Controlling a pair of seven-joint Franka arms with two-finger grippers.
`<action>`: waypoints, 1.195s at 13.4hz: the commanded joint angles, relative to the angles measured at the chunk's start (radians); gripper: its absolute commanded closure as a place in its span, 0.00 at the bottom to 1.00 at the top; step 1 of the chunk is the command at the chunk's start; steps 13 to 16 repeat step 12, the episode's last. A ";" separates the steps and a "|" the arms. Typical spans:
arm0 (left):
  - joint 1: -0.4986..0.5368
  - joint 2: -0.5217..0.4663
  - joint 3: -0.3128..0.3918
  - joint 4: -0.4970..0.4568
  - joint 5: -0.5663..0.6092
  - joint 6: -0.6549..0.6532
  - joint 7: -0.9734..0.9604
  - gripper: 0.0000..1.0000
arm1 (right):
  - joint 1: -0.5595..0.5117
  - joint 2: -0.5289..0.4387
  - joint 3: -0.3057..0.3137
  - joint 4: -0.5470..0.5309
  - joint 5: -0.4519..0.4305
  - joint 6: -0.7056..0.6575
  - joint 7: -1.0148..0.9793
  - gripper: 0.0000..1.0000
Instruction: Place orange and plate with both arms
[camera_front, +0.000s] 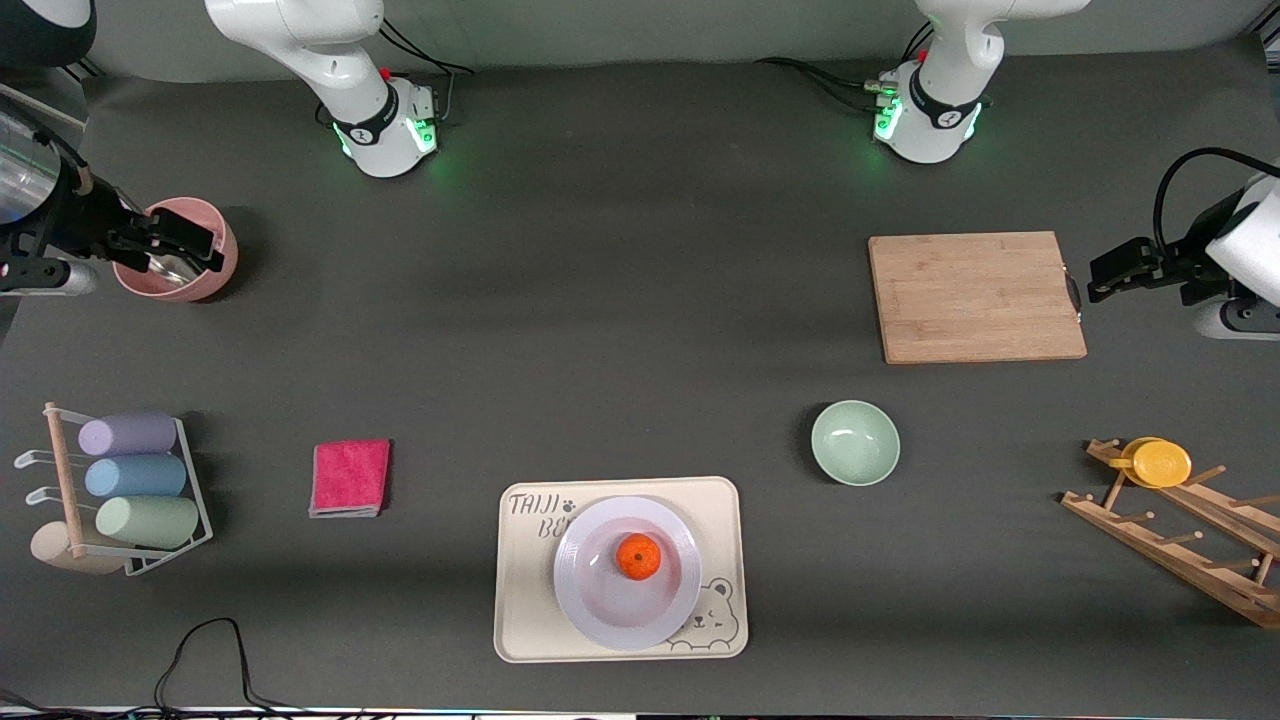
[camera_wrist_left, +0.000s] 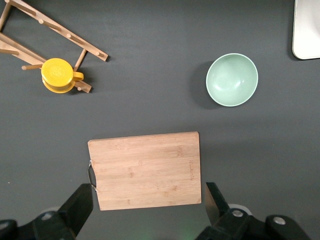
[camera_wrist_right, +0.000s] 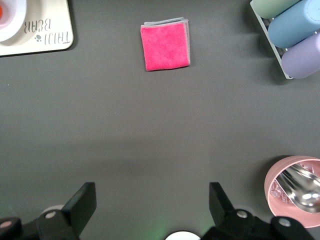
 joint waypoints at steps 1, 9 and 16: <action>0.002 0.002 -0.003 0.016 0.002 -0.018 0.000 0.00 | 0.006 -0.004 0.018 -0.018 -0.023 0.025 0.017 0.00; 0.002 0.002 -0.003 0.016 0.003 -0.018 0.000 0.00 | 0.159 0.046 -0.129 0.036 -0.024 0.021 0.023 0.00; 0.002 0.002 -0.003 0.016 0.003 -0.018 0.002 0.00 | 0.159 0.060 -0.128 0.043 -0.024 0.021 0.028 0.00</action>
